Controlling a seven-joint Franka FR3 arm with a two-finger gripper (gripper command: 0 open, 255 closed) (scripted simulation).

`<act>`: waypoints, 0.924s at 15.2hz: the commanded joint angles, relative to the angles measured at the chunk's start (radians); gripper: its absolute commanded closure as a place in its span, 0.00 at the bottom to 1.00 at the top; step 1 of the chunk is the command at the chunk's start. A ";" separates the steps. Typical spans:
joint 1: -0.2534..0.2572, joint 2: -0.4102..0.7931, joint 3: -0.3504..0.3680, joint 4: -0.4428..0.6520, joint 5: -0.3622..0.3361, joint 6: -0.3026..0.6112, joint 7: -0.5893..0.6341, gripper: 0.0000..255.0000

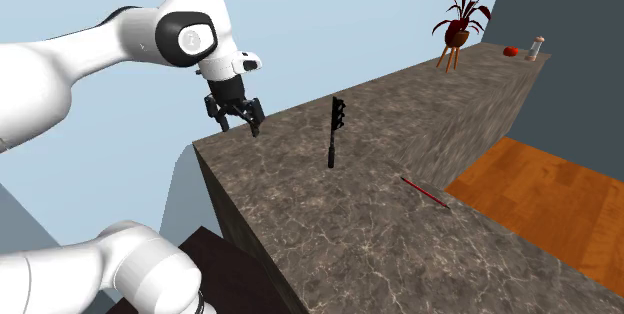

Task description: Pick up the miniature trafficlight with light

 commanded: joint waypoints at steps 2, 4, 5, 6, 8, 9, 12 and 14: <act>-0.007 0.041 -0.004 0.028 -0.003 0.010 0.003 0.00; -0.022 0.123 -0.012 0.088 -0.009 0.026 0.010 0.00; -0.028 0.164 -0.016 0.120 -0.011 0.031 0.014 0.00; -0.035 0.205 -0.021 0.153 -0.014 0.036 0.018 0.00; -0.047 0.286 -0.029 0.222 -0.018 0.041 0.025 0.00; -0.052 0.326 -0.034 0.258 -0.020 0.042 0.028 0.00; -0.068 0.447 -0.048 0.375 -0.024 0.037 0.038 0.00; -0.078 0.528 -0.057 0.460 -0.025 0.028 0.044 0.00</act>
